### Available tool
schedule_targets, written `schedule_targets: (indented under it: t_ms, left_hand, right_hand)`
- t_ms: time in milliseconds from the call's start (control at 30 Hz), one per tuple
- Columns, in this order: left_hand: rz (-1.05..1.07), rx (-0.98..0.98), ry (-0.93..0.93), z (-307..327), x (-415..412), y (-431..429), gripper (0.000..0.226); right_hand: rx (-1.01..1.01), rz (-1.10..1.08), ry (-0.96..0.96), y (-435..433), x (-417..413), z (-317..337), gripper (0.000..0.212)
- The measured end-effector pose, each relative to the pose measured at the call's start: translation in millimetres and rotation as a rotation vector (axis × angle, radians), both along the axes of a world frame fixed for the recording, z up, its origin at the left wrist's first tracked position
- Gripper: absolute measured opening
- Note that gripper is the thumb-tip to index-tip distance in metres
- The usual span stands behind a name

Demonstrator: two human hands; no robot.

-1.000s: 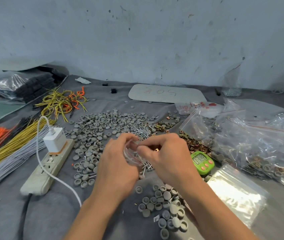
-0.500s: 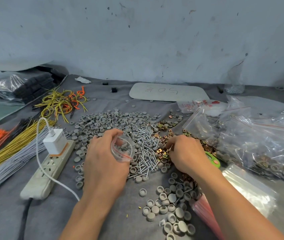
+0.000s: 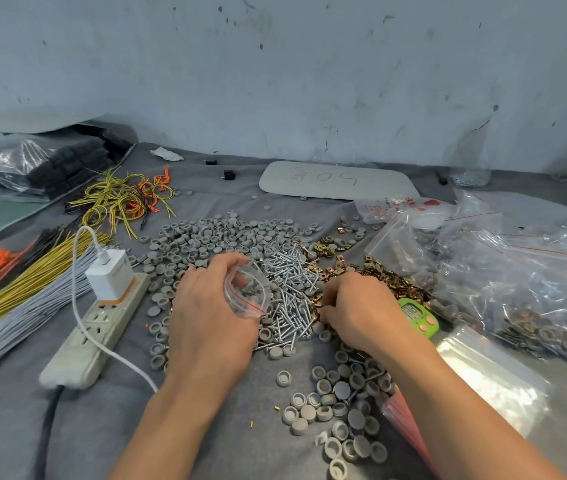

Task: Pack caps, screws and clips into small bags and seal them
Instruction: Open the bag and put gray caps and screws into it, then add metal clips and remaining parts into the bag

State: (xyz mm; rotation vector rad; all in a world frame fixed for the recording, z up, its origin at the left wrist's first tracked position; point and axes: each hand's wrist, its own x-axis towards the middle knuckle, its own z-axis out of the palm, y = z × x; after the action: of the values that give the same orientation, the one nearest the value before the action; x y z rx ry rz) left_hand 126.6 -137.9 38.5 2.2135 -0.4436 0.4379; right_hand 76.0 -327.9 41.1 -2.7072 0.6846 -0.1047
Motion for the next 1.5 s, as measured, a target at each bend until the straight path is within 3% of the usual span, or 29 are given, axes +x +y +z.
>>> schedule_targets:
  t_ms: [233, 400, 600, 733, 967, 1167, 1333, 1500]
  left_hand:
    - [-0.014, 0.005, 0.011, 1, 0, 0, 0.053]
    - [-0.045, -0.005, -0.017, 1, -2, -1, 0.051]
    - [-0.112, 0.051, -0.04, 4, -7, -1, 0.055]
    - [-0.225, 0.083, -0.024, 4, -10, -4, 0.049]
    - [-0.2, 0.035, 0.013, 5, -13, -5, 0.046]
    - [-0.208, 0.047, -0.016, 8, -15, -4, 0.047]
    - [-0.223, 0.073, -0.026, 5, -15, -9, 0.049]
    - [-0.265, 0.082, -0.046, 6, -15, -11, 0.052]
  right_hand:
    - [0.186, -0.062, -0.237, -12, -7, -2, 0.019]
    - [0.337, -0.024, -0.267, -10, -15, 6, 0.027]
    - [0.901, -0.005, -0.428, 1, -24, 16, 0.018]
    - [1.099, 0.018, -0.49, 8, -25, 20, 0.012]
    - [1.598, -0.099, -0.561, 7, -29, 25, 0.016]
    - [1.287, -0.014, -0.589, 6, -33, 23, 0.012]
    - [1.083, 0.151, -0.654, 17, -31, 25, 0.027]
    - [0.802, 0.23, -0.598, 33, -26, 26, 0.029]
